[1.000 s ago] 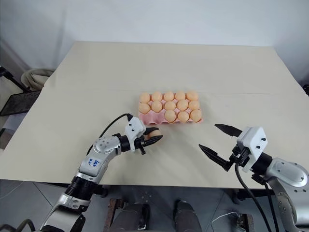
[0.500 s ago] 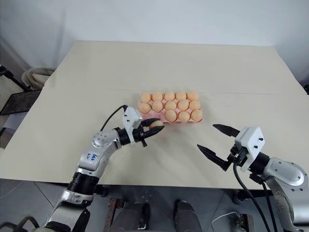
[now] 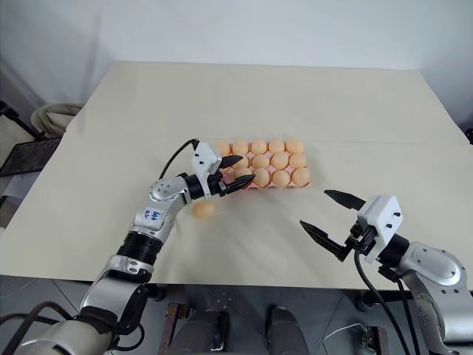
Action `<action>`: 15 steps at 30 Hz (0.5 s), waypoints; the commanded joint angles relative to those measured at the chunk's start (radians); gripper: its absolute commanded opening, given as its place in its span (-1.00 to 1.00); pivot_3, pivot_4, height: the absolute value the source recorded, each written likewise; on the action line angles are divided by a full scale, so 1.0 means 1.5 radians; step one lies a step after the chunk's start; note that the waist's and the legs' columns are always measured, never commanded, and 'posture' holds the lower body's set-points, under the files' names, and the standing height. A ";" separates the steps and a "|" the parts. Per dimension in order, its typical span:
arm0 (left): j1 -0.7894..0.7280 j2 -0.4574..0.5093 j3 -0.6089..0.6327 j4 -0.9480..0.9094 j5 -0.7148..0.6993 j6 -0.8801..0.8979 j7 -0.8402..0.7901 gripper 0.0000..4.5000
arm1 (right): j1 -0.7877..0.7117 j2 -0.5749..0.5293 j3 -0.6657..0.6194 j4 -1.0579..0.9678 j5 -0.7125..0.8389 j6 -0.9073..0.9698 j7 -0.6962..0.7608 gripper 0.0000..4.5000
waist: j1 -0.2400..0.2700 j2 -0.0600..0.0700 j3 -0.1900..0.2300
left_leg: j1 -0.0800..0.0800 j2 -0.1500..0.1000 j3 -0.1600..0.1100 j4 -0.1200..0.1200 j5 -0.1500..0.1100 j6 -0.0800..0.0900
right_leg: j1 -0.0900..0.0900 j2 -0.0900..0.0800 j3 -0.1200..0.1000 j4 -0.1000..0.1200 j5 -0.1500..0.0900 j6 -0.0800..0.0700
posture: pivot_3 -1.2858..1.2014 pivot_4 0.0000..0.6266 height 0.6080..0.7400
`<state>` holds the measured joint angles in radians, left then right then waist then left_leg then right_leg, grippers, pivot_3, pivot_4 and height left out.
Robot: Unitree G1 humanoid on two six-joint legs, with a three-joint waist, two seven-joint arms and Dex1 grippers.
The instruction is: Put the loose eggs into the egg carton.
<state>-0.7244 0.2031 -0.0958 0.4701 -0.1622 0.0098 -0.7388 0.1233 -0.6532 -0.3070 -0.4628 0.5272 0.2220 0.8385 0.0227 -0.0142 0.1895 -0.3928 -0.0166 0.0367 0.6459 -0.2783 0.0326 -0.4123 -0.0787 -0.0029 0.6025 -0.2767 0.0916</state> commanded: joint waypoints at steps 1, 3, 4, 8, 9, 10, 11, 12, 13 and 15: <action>0.036 0.035 0.026 -0.098 -0.030 -0.006 -0.031 0.99 | -0.005 0.006 -0.001 -0.004 -0.002 -0.020 -0.001 1.00 | -0.002 0.000 0.000 | 0.000 0.000 0.000 0.000 0.000 0.000 | 0.000 0.000 0.000 0.000 0.000 0.000 | 0.03 -0.52 1.00; 0.083 0.078 0.049 -0.159 -0.046 0.003 -0.048 0.99 | -0.016 0.006 0.009 0.009 -0.004 -0.026 0.006 1.00 | -0.009 0.000 0.000 | 0.000 0.000 0.000 0.000 0.000 0.000 | 0.000 0.000 0.000 0.000 0.000 0.000 | 0.03 -0.52 1.00; 0.106 0.099 0.061 -0.187 -0.054 0.006 -0.055 0.99 | -0.022 0.006 0.015 0.016 -0.005 -0.028 0.010 1.00 | -0.016 0.000 0.000 | 0.001 0.001 0.000 0.000 0.000 -0.001 | 0.000 0.000 0.001 0.000 0.000 0.000 | 0.03 -0.52 1.00; 0.207 0.174 0.136 -0.258 -0.091 -0.030 -0.080 0.99 | -0.043 0.003 0.031 0.039 -0.002 -0.042 0.029 1.00 | -0.017 0.000 0.000 | 0.001 0.001 0.000 0.000 -0.001 -0.001 | 0.000 0.000 0.000 0.001 -0.001 -0.001 | 0.03 -0.52 1.00; 0.238 0.194 0.161 -0.275 -0.109 -0.030 -0.093 0.99 | -0.049 0.001 0.036 0.046 -0.003 -0.045 0.037 1.00 | -0.019 0.000 0.000 | 0.001 0.001 0.000 0.000 -0.001 -0.001 | 0.000 0.000 0.000 0.001 -0.001 -0.001 | 0.03 -0.52 1.00; 0.258 0.208 0.176 -0.286 -0.124 -0.028 -0.101 0.99 | -0.054 0.000 0.038 0.051 -0.004 -0.048 0.043 1.00 | -0.021 0.000 0.000 | 0.002 0.001 0.000 0.000 -0.001 -0.002 | 0.000 0.000 0.001 0.001 -0.001 -0.001 | 0.03 -0.52 1.00; 0.283 0.225 0.195 -0.293 -0.126 -0.038 -0.103 0.99 | -0.059 0.001 0.042 0.056 -0.003 -0.052 0.049 1.00 | -0.020 0.000 0.000 | 0.002 0.001 0.000 -0.001 -0.001 -0.002 | 0.000 0.000 0.001 0.001 -0.001 -0.001 | 0.03 -0.52 1.00; 0.310 0.243 0.212 -0.301 -0.126 -0.043 -0.106 0.99 | -0.064 0.001 0.045 0.062 -0.002 -0.056 0.056 1.00 | -0.019 0.000 0.000 | 0.002 0.001 0.000 -0.001 -0.001 -0.002 | 0.000 0.000 0.001 0.001 -0.001 -0.001 | 0.03 -0.52 1.00; 0.347 0.261 0.234 -0.318 -0.134 -0.042 -0.114 0.99 | -0.069 0.000 0.048 0.068 -0.001 -0.060 0.066 1.00 | -0.019 0.000 0.000 | 0.001 0.001 0.000 -0.001 -0.001 -0.002 | 0.000 0.000 0.001 0.000 -0.001 -0.002 | 0.03 -0.52 1.00; 0.420 0.287 0.259 -0.360 -0.158 -0.019 -0.135 0.99 | -0.076 -0.006 0.056 0.077 -0.001 -0.064 0.084 1.00 | -0.018 0.000 0.000 | 0.002 0.001 0.000 -0.002 -0.001 -0.002 | 0.000 -0.001 0.001 -0.001 -0.001 -0.003 | 0.03 -0.52 1.00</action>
<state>-0.1346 0.6196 0.2619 0.0044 -0.3570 -0.0261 -0.9135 0.0129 -0.6519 -0.2192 -0.3425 0.5168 0.1520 0.9398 -0.0046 -0.0140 0.1896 -0.3908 -0.0151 0.0369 0.6423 -0.2798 0.0299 -0.4119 -0.0796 -0.0016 0.6005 -0.2797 0.0860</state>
